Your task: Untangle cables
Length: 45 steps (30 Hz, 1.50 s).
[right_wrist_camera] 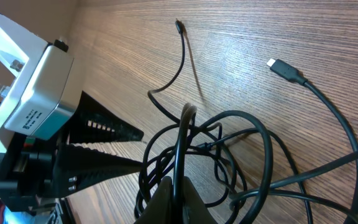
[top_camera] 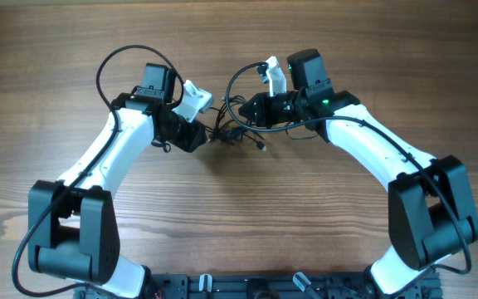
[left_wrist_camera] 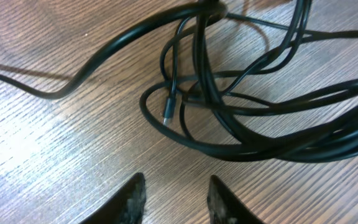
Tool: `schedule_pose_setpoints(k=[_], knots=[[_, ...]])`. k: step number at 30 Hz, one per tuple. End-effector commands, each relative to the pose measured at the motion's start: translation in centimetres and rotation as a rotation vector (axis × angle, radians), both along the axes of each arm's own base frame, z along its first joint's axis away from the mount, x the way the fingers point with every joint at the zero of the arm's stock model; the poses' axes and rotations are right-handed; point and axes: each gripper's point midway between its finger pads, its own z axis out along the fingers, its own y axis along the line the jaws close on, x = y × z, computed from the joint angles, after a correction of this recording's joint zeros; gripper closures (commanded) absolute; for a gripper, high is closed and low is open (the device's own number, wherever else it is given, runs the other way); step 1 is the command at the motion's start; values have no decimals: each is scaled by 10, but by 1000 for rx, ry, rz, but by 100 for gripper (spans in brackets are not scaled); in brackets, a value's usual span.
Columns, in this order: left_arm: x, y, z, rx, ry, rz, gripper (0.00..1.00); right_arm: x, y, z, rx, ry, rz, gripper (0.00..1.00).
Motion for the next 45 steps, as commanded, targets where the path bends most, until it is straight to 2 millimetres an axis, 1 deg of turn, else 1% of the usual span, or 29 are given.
schedule_pose_setpoints(k=[1, 2, 6, 8, 12, 14, 15, 16, 21, 22, 24, 25, 27, 29, 31, 33, 35, 36, 37, 38, 40, 42, 43, 44, 45], knots=[[-1, -11, 4, -56, -12, -34, 54, 4, 1, -1, 4, -15, 17, 94], [-2, -13, 1, -65, 2, -37, 49, 4, 1, -1, 5, -13, 15, 95], [-7, -17, -24, -53, 60, -69, 48, 4, 1, 0, 6, -15, 15, 94], [-2, -23, -31, -55, 46, -81, 48, 4, 1, 0, 6, -16, 15, 94], [12, -29, -28, -78, 8, -30, 50, 5, 2, 0, 6, -18, 15, 94], [17, -30, -26, -87, -1, -8, 55, 5, 2, 0, 6, -18, 15, 94], [17, -30, -26, -87, -4, -9, 60, 5, 2, 0, 6, -18, 15, 94], [17, -30, -26, -87, -4, -9, 63, 5, 2, 0, 6, -19, 16, 94], [20, -30, -25, -90, -15, -6, 67, 5, 2, 0, 6, -18, 16, 94], [23, -31, -24, -99, -21, 16, 69, 5, 2, 0, 6, -18, 16, 94], [30, -33, -22, -115, -33, 55, 78, 5, 2, 0, 6, -18, 16, 94], [31, -33, -21, -116, -36, 55, 86, 5, 2, 0, 6, -18, 16, 94], [32, -33, -21, -117, -39, 55, 96, 5, 2, 0, 7, -18, 16, 95], [34, -34, -20, -123, -44, 69, 96, 4, 2, 0, 6, -17, 16, 96], [38, -33, -14, -137, -53, 104, 96, 4, 1, -1, 5, -14, 16, 96], [42, -29, -1, -153, -74, 137, 96, 3, 1, -2, 2, -8, 16, 95], [47, -22, 15, -172, -103, 182, 96, 3, 1, -2, 2, -8, 16, 96], [47, -18, 20, -175, -110, 193, 96, 3, 1, -2, 2, -8, 16, 96], [46, -16, 20, -171, -102, 197, 96, 3, 1, -2, 2, -8, 16, 96], [40, -15, 16, -159, -79, 186, 96, 3, 1, -2, 2, -7, 16, 96], [32, -14, 8, -146, -34, 187, 90, 3, 1, -2, 3, -7, 16, 96], [25, -11, 1, -137, 19, 225, 70, 3, 1, -2, 3, -8, 16, 96], [24, -8, -2, -127, 46, 270, 62, 3, 1, -2, 3, -8, 16, 96], [23, -3, -5, -116, 66, 317, 60, 3, 1, -2, 2, -8, 16, 96], [23, 0, -7, -114, 85, 367, 53, 3, 1, -2, 2, -8, 16, 96]])
